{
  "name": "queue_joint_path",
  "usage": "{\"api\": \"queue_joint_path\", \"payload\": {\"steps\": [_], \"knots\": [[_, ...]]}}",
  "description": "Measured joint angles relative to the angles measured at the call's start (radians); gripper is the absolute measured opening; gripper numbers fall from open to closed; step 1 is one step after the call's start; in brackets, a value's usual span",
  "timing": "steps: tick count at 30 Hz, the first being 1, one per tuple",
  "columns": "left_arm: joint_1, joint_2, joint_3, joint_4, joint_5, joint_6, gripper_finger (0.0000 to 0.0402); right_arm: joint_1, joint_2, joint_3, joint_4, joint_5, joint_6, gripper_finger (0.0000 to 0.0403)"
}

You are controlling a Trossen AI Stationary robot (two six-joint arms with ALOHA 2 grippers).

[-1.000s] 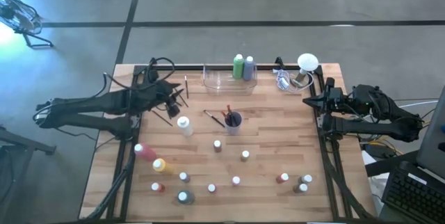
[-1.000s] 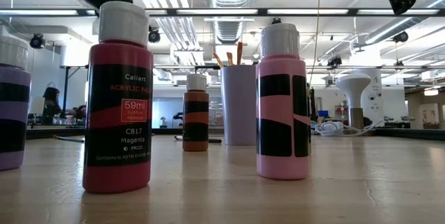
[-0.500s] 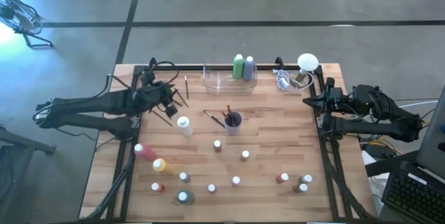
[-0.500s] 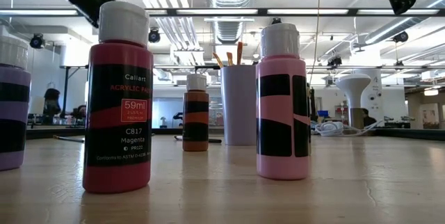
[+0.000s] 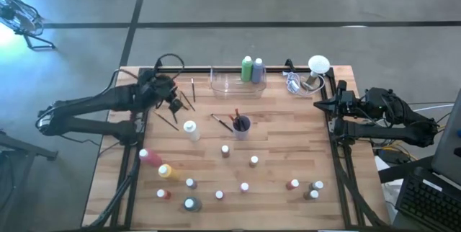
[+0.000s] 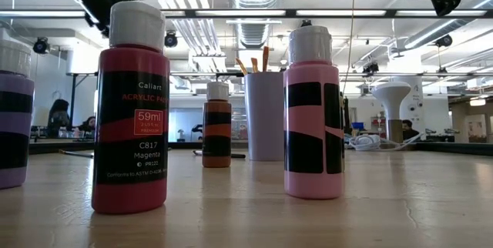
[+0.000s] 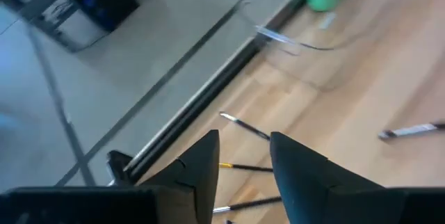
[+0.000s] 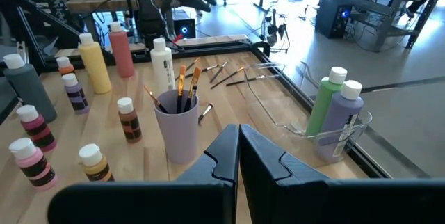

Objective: Pick & Place Paint Supplies
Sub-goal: Put the gold paint brush into the purple cup

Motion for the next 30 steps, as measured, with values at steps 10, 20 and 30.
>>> {"api": "queue_joint_path", "payload": {"steps": [10, 20, 30], "knots": [[0.364, 0.301, 0.151, 0.016, 0.290, -0.019, 0.0178, 0.000, 0.000, 0.000, 0.000, 0.000, -0.001, 0.0008], [0.528, 0.610, 0.392, -0.014, 0.572, -0.096, 0.0179, 0.000, 0.000, 0.000, 0.000, 0.000, -0.001, 0.0008], [0.535, 0.756, 0.456, -0.035, 0.571, -0.193, 0.0178, 0.000, 0.000, 0.000, 0.000, 0.000, -0.001, 0.0008]]}}
